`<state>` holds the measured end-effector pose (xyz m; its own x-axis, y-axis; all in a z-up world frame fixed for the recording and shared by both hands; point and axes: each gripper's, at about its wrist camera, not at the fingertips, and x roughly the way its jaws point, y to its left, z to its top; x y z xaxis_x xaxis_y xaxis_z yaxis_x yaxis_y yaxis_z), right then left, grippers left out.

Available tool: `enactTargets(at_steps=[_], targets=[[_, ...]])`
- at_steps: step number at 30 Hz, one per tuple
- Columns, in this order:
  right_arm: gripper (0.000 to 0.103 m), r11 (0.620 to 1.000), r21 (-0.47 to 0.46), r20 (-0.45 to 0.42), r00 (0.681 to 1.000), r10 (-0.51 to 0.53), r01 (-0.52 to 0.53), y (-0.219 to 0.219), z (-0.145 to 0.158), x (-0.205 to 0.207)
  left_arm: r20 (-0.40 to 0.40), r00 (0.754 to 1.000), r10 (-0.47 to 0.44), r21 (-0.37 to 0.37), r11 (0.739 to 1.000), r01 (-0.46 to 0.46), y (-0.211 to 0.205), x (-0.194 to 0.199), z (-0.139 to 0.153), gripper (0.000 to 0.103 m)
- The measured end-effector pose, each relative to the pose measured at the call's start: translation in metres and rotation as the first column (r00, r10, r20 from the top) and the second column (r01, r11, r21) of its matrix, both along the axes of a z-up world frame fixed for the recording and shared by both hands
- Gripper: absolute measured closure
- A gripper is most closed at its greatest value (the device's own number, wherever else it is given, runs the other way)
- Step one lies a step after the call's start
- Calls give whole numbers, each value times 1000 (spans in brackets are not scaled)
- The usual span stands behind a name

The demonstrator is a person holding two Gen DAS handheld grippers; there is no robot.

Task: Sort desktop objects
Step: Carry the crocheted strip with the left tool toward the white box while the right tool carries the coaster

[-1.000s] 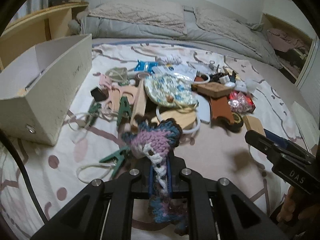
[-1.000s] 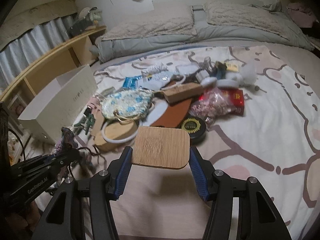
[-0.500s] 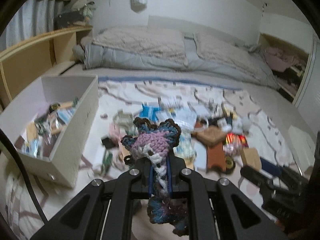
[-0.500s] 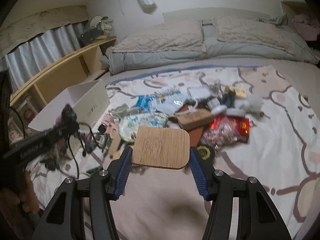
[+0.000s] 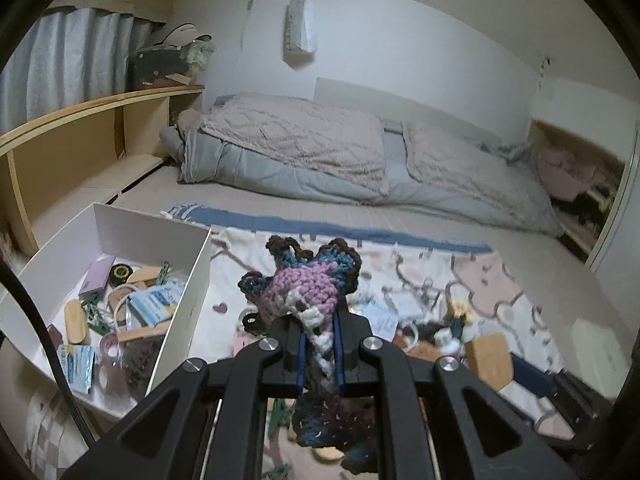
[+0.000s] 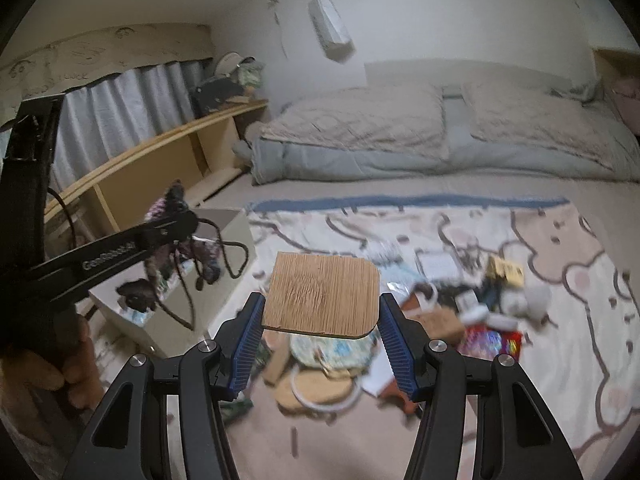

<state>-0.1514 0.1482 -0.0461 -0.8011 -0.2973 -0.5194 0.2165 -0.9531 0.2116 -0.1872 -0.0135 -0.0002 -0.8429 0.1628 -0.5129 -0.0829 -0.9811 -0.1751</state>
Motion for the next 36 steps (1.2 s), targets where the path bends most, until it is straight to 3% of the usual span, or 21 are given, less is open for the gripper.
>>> enactTargets(at_steps=[8,16,28,36], targets=[[45,999,41,-17,999,30,-29,-28,19,-24,-69,996,47,-33,998,-50,-28,-17,27,92],[45,997,53,-5,998,55,-55,-57,24,-46,-95,984,152,0,988,-153,-84,-29,28,92],[45,991,93,48,994,95,-100,-114,18,-74,-28,943,332,3,943,-332,-167,-36,-1,92],[45,989,87,79,990,114,-120,-139,10,-92,43,918,394,75,915,-396,-217,-41,-26,92]])
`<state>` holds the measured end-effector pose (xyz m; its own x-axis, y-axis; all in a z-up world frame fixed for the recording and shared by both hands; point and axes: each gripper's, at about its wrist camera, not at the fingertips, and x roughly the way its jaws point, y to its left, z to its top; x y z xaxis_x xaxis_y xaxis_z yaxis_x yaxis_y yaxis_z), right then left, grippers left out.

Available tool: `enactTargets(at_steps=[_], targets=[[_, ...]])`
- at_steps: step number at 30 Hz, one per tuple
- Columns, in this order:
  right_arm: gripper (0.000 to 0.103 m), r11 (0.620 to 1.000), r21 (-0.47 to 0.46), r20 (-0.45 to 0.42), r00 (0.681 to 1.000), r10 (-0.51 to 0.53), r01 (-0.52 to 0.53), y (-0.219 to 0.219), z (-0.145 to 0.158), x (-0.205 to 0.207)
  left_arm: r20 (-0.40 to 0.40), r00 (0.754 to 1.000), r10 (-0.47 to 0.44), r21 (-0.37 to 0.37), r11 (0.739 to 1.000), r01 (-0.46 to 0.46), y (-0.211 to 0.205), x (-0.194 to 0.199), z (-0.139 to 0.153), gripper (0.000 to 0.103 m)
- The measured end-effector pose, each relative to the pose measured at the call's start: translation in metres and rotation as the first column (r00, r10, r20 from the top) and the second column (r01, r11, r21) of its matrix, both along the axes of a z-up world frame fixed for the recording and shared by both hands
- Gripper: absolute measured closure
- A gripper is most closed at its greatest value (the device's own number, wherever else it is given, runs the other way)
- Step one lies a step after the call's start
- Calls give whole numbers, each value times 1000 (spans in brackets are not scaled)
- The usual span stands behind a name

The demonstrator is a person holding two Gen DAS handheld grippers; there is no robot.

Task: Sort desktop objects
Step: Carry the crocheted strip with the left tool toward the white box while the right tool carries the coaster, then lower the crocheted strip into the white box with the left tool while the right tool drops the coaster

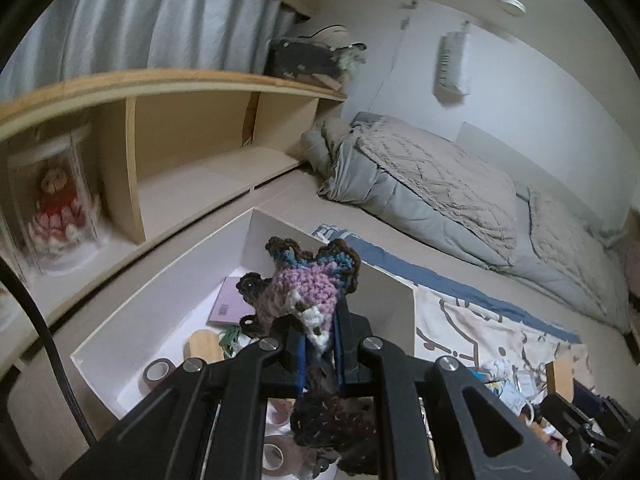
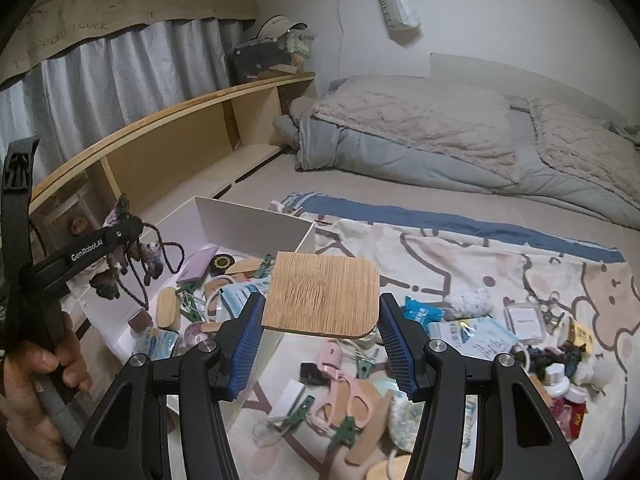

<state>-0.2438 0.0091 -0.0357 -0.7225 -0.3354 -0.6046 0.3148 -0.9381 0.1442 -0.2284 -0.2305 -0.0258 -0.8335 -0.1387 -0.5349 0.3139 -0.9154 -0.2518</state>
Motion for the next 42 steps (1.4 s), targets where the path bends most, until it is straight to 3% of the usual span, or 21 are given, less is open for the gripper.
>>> enactTargets(at_steps=[12,25,31,33,37,42], targets=[[45,999,9,40,998,48,-48,-33,-13,-16,106,993,59,-7,998,-58,-25,-13,-36,92],[45,996,38,49,996,80,-82,-66,-15,-28,224,969,100,-93,992,-81,-31,-20,-60,92],[45,991,53,62,990,123,-126,-83,-17,-33,239,964,114,-102,991,-92,-32,-20,-66,91],[45,989,62,57,990,132,-136,-89,-18,-34,232,965,119,-113,989,-95,-31,-19,-66,87],[45,988,63,59,989,138,-142,-95,-20,-39,220,968,121,-104,990,-100,-32,-17,-63,59],[45,988,62,67,988,138,-142,-101,-23,-47,226,966,128,-113,988,-104,-33,-16,-63,42]])
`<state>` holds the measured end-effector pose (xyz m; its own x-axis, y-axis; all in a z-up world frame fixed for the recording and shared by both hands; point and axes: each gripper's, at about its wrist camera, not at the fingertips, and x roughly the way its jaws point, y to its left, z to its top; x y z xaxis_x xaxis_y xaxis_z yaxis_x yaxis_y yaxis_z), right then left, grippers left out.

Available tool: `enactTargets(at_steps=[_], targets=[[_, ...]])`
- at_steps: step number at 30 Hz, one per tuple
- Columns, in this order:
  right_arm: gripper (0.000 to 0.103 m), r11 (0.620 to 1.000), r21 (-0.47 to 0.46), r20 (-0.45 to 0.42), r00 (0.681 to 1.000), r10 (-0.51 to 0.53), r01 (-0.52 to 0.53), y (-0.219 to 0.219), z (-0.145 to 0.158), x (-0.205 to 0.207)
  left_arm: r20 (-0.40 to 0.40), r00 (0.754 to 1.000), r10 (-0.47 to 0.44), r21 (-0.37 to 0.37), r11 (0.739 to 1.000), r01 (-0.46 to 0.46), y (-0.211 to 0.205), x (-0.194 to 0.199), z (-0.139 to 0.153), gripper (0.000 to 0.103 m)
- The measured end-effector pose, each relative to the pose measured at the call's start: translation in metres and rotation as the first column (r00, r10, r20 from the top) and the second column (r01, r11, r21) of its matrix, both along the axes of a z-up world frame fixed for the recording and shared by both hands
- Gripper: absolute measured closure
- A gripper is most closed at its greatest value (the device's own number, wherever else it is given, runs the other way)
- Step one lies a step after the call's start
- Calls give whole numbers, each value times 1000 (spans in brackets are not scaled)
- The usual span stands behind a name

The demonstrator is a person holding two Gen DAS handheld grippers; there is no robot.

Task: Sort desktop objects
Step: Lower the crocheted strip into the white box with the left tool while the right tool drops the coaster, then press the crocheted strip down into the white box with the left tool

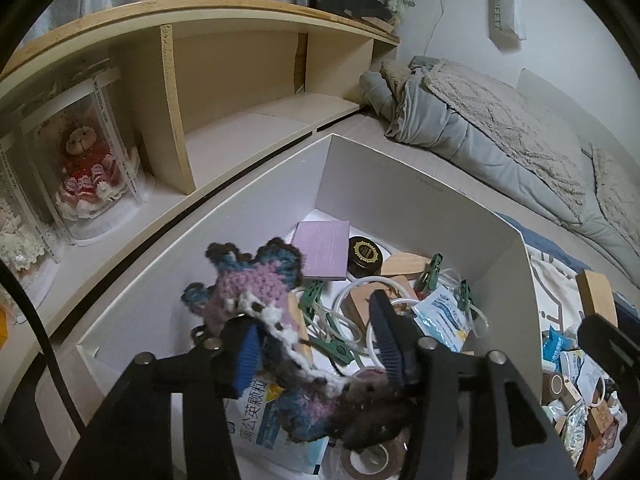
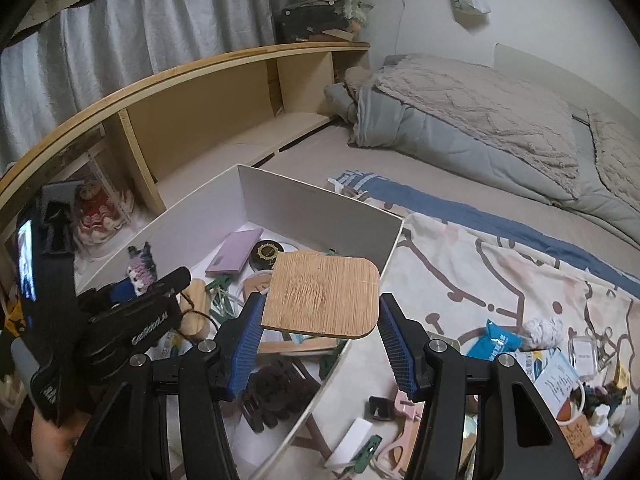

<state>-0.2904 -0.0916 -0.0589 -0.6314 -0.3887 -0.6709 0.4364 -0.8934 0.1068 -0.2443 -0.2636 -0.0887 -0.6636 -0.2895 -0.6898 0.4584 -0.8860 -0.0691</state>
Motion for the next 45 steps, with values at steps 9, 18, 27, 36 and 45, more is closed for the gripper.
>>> enactTargets(at_steps=[9,18,27,36,45], targets=[[45,1000,-6,25,1000,13,-12,-7,-10,-3,21,999,-47,68,997,45,0,0,-3,13],[45,998,-50,22,999,-26,27,6,-2,-7,47,994,-96,130,988,89,4,-6,-10,12],[45,999,-42,8,1000,-14,14,6,3,-3,6,997,-82,112,991,80,4,1,-2,13],[45,998,-64,14,1000,26,-25,3,1,3,14,995,-103,93,990,101,8,0,-1,47],[58,993,-92,-10,997,76,-76,-1,6,10,5,993,-119,102,988,118,9,0,-1,89]])
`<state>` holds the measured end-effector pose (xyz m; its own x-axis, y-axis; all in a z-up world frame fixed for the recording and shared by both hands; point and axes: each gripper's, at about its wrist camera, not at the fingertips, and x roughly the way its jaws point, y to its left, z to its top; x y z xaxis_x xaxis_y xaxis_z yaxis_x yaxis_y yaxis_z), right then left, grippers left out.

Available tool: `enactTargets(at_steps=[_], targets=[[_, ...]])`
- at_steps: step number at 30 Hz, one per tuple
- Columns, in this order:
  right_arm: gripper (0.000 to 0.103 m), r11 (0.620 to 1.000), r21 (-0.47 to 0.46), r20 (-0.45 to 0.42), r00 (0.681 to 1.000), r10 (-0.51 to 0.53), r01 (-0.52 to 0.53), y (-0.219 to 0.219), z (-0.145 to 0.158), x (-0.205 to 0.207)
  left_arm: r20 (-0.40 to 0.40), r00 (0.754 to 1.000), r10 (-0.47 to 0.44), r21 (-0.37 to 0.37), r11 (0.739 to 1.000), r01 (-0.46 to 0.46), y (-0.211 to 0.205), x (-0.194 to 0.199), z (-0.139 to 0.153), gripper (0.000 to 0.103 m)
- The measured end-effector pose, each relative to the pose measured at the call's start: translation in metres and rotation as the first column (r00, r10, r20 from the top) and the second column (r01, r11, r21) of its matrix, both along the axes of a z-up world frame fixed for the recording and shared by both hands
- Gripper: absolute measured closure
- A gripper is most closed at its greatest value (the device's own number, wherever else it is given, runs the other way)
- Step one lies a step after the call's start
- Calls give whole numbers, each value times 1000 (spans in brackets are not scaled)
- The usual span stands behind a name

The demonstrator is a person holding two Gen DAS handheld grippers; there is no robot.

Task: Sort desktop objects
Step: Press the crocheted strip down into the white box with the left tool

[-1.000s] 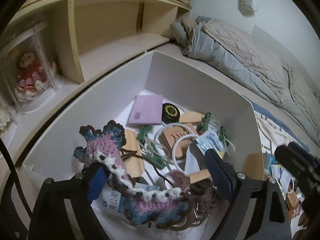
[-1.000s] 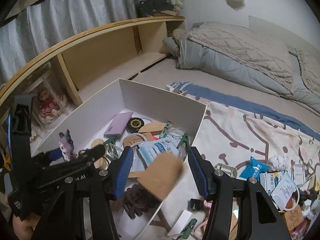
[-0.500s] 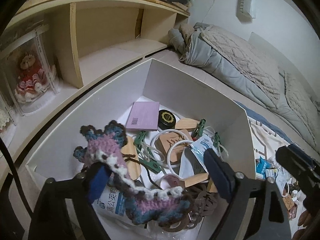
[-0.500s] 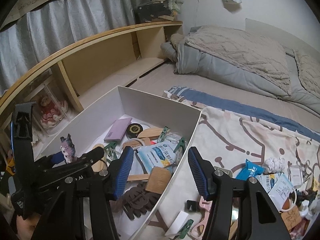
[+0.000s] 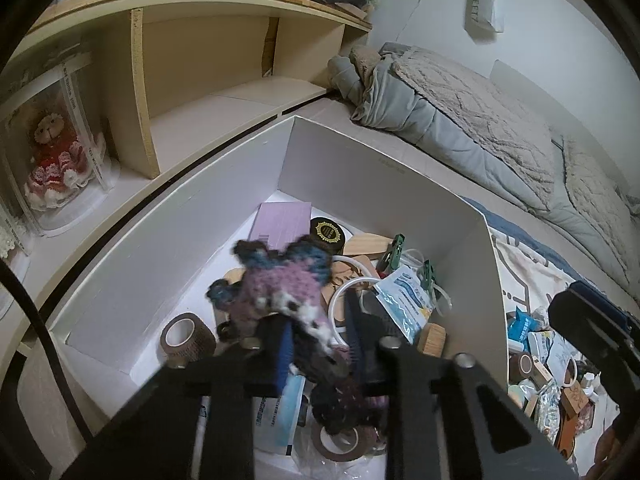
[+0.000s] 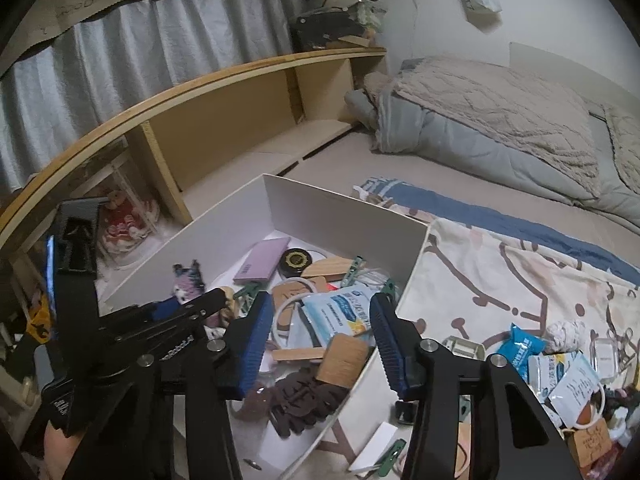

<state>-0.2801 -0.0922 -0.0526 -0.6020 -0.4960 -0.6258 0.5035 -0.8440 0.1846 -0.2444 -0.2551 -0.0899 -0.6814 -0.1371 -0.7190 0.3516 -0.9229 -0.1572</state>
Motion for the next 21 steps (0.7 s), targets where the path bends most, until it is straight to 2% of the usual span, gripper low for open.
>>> enactTargets(at_steps=[4,6,7,8,13,16,21], targets=[[59,1000,11,-4,1000,20,-20,-4,-3,5,51,998,-26,-54,998,29,9,-4,-3,89],[59,1000,8,1,1000,27,-27,-5,-4,7,74,997,-21,-63,998,26,11,-8,-6,70],[59,1000,2,5,1000,29,-29,-5,-4,7,74,997,-14,-48,999,17,10,-8,-8,47],[59,1000,-3,8,1000,29,-29,-5,-4,7,69,997,-13,-33,999,15,8,-8,-9,40],[60,1000,-17,8,1000,26,-26,-4,-3,8,55,998,5,-14,1000,-4,2,-4,-7,39],[60,1000,-27,13,1000,15,-14,-1,-3,7,59,998,9,23,1000,-10,-2,-3,-10,23],[60,1000,-27,31,999,-10,10,3,-7,4,68,998,1,27,1000,-3,-2,-2,-11,22]])
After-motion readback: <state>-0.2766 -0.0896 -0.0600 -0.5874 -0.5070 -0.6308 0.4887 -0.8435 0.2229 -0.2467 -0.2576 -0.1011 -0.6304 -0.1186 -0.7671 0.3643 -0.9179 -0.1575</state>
